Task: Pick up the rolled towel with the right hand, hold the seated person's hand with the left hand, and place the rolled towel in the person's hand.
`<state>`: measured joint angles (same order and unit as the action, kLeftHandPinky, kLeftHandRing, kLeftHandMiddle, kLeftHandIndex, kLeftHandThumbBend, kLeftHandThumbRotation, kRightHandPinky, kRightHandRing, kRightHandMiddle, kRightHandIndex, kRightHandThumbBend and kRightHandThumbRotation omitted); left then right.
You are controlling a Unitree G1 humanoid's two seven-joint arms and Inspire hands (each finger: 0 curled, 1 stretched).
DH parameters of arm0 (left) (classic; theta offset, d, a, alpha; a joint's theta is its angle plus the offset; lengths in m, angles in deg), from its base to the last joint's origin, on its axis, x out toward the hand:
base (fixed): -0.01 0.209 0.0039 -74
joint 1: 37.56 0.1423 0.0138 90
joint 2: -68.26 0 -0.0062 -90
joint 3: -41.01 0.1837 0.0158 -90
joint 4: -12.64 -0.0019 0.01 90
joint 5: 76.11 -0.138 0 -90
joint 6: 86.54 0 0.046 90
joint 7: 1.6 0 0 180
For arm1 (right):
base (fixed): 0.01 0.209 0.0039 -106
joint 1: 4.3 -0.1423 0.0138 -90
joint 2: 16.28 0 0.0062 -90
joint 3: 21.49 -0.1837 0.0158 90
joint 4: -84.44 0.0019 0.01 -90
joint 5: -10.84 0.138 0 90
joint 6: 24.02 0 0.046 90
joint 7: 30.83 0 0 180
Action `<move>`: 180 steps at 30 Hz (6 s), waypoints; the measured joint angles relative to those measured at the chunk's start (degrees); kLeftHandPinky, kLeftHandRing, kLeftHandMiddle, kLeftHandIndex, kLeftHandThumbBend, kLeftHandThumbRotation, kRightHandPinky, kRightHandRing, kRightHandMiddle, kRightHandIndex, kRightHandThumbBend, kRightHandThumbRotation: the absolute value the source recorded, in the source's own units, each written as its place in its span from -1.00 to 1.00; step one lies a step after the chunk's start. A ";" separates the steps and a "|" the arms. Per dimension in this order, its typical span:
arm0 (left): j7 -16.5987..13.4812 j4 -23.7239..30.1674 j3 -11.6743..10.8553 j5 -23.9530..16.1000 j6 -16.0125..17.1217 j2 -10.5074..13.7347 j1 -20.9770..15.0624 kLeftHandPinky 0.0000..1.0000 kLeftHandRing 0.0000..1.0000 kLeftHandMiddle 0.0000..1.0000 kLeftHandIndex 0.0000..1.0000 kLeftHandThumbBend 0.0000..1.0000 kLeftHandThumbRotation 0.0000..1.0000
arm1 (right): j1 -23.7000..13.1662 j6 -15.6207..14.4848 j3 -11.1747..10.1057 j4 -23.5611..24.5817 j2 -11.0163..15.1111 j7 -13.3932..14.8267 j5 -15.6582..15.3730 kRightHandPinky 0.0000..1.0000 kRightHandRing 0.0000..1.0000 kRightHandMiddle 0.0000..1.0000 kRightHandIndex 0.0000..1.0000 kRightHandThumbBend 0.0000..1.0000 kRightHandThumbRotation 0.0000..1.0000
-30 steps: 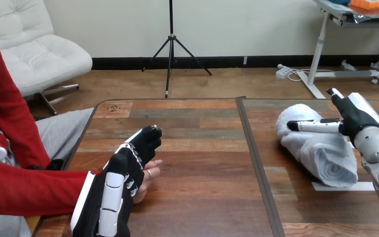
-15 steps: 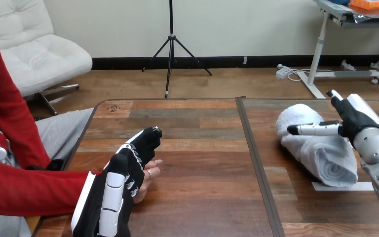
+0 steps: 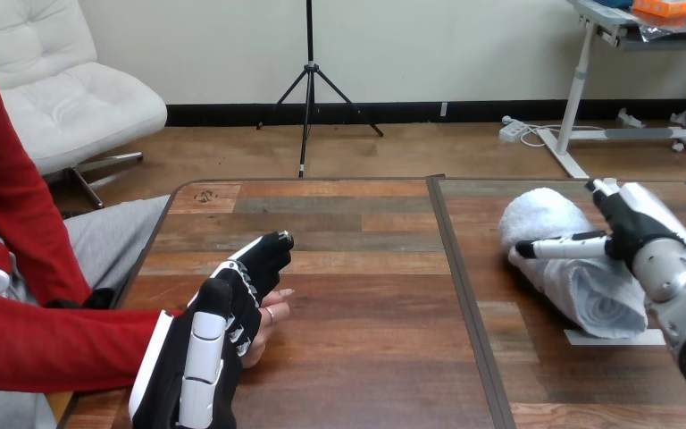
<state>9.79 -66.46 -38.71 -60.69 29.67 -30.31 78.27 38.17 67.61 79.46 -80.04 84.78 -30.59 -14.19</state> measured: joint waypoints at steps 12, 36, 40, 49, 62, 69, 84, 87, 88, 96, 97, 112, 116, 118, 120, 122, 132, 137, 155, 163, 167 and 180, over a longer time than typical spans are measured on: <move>0.03 0.08 -0.04 0.31 -0.64 0.01 0.00 0.92 0.84 0.76 0.54 0.31 0.95 | 0.00 -1.69 2.01 0.00 -0.92 0.22 -1.35 0.82 0.99 1.00 1.00 1.00 -0.15; 0.44 0.08 -0.11 0.44 -0.99 0.01 0.00 0.87 0.82 0.75 0.48 0.24 0.88 | -0.01 -6.16 7.79 -0.04 -2.44 1.65 -6.02 0.90 0.96 0.99 0.99 1.00 -0.09; 0.49 0.08 -0.12 0.44 -0.99 0.01 0.00 0.87 0.81 0.74 0.47 0.25 0.88 | -0.01 -6.88 8.98 -0.04 -2.53 1.87 -7.14 0.76 0.87 0.92 0.95 1.00 -0.07; 0.83 0.08 -0.15 0.54 -0.99 0.01 0.00 0.80 0.80 0.72 0.44 0.25 0.85 | -0.10 -8.19 11.72 -0.04 -2.68 2.69 -10.33 0.16 0.44 0.60 0.72 1.00 -0.03; 1.66 0.08 -0.19 1.77 -0.98 0.01 0.03 0.77 0.80 0.71 0.39 0.24 0.83 | -1.69 -10.07 13.42 -0.04 -2.70 3.51 -11.53 -0.17 0.22 0.35 0.37 1.00 -0.13; 1.95 0.08 -0.20 1.98 -0.97 0.02 0.06 0.80 0.81 0.71 0.36 0.25 0.86 | -2.41 -10.68 14.05 -0.07 -2.78 3.46 -11.89 -0.09 0.34 0.43 0.46 1.00 -0.26; 3.16 0.08 -0.45 2.39 -0.57 0.05 0.13 0.81 0.85 0.75 0.33 0.26 0.92 | -2.48 -11.64 14.35 -0.31 -3.69 4.46 -11.12 -0.49 -0.24 -0.06 0.29 1.00 -0.60; 3.93 0.08 -0.50 2.77 -0.36 0.06 0.13 0.81 0.85 0.75 0.32 0.27 0.93 | -2.48 -11.61 14.06 -0.33 -3.86 4.74 -10.93 -0.53 -0.30 -0.10 0.28 0.99 -0.62; 4.17 0.08 -0.52 2.91 -0.30 0.07 0.13 0.81 0.85 0.75 0.32 0.27 0.93 | -2.48 -11.57 13.97 -0.33 -3.90 4.79 -10.89 -0.53 -0.30 -0.10 0.28 0.98 -0.63; 5.63 0.08 -0.77 3.37 0.22 0.08 0.13 0.83 0.86 0.76 0.28 0.28 0.99 | -2.47 -10.70 13.54 -0.33 -4.07 5.40 -10.81 -0.56 -0.35 -0.14 0.26 0.95 -0.71; 5.75 0.08 -0.81 3.37 0.22 0.08 0.13 0.83 0.86 0.76 0.28 0.27 0.99 | -2.47 -10.61 13.49 -0.33 -4.07 5.44 -10.81 -0.56 -0.36 -0.15 0.26 0.95 -0.72; 6.48 0.08 -1.38 4.24 0.24 0.08 0.13 0.81 0.86 0.75 0.23 0.25 1.00 | -2.48 -10.59 13.43 -0.34 -4.08 4.89 -10.85 -0.36 -0.11 0.10 0.32 0.97 -0.73; 6.51 0.08 -1.59 4.22 0.28 0.08 0.12 0.73 0.85 0.74 0.22 0.26 1.00 | -2.48 -10.61 13.42 -0.34 -4.06 4.56 -10.85 -0.37 -0.12 0.09 0.32 0.99 -0.73; 6.52 0.08 -1.73 4.21 0.34 0.08 0.12 0.67 0.83 0.74 0.21 0.27 1.00 | -2.48 -10.64 13.41 -0.34 -4.06 4.52 -10.85 -0.38 -0.12 0.09 0.30 1.00 -0.74; 6.52 0.08 -1.87 4.22 0.44 0.08 0.12 0.63 0.83 0.74 0.20 0.27 1.00 | -2.48 -10.64 13.42 -0.34 -4.04 4.52 -10.86 -0.38 -0.13 0.09 0.29 1.00 -0.74; 6.52 0.08 -1.98 4.24 0.56 0.08 0.12 0.60 0.82 0.73 0.20 0.27 1.00 | -2.48 -10.63 13.43 -0.34 -4.03 4.52 -10.90 -0.38 -0.13 0.09 0.27 1.00 -0.75; 6.29 0.08 -2.18 4.35 0.64 0.07 0.12 0.52 0.79 0.72 0.17 0.30 0.96 | -2.48 -10.62 13.56 -0.33 -4.00 4.53 -11.10 -0.28 -0.02 0.17 0.17 0.96 -0.91; 6.26 0.08 -2.25 4.40 0.66 0.08 0.12 0.52 0.79 0.72 0.17 0.29 0.97 | -2.48 -10.54 13.59 -0.32 -3.97 4.54 -11.10 -0.22 0.02 0.20 0.13 0.91 -0.98; 5.90 0.08 -2.45 4.37 1.12 0.07 0.11 0.54 0.77 0.71 0.17 0.29 0.99 | -2.14 -8.32 13.06 -0.34 -3.59 5.46 -10.52 -0.34 -0.16 -0.05 -0.02 0.70 -1.00; 5.36 0.08 -2.47 4.36 1.14 0.07 0.11 0.55 0.78 0.71 0.16 0.28 0.97 | -0.80 -4.09 9.99 -0.37 -3.00 7.56 -6.69 -0.26 -0.10 -0.02 -0.11 0.65 -1.00; 4.97 0.08 -2.51 4.28 1.14 0.07 0.10 0.56 0.79 0.70 0.17 0.26 0.97 | 0.15 -1.88 7.98 -0.37 -2.89 8.20 -4.16 -0.25 -0.10 -0.02 -0.10 0.62 -1.00; 4.71 0.08 -3.02 4.18 1.19 0.08 0.08 0.58 0.77 0.68 0.18 0.23 0.96 | 2.05 1.87 3.08 -0.36 -2.82 8.33 1.63 -0.28 -0.16 -0.05 -0.08 0.56 -1.00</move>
<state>14.50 -66.38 -41.73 -56.51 30.86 -30.24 78.35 40.23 69.48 82.53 -80.39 81.96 -22.25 -12.56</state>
